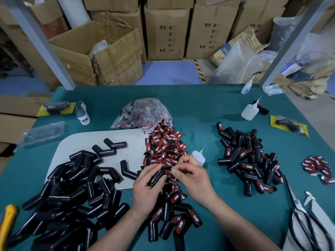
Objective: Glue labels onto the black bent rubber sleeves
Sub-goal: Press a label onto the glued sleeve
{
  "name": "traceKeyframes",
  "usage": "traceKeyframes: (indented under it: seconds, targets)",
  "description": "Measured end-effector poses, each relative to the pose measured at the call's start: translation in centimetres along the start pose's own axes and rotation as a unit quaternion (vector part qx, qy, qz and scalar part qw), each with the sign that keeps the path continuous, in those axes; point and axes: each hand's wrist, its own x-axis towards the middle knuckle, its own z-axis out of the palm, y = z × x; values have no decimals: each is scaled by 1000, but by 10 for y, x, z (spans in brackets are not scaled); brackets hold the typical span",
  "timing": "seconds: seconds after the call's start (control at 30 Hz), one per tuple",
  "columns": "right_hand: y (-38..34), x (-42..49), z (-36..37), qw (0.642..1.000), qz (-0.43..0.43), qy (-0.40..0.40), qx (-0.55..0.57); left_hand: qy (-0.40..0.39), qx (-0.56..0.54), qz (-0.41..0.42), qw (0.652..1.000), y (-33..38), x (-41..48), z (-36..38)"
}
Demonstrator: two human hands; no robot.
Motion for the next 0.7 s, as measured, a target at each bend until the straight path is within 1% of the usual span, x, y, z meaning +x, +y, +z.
traceKeyframes:
  seconds: [0.33,0.7]
  targets:
    - [3,0,2,999,-17,9,-34,11,-7,16,1000,-2,0,1]
    - [2,-2,3,999,-13,12,-46,12,-19,9,1000,3,1,0]
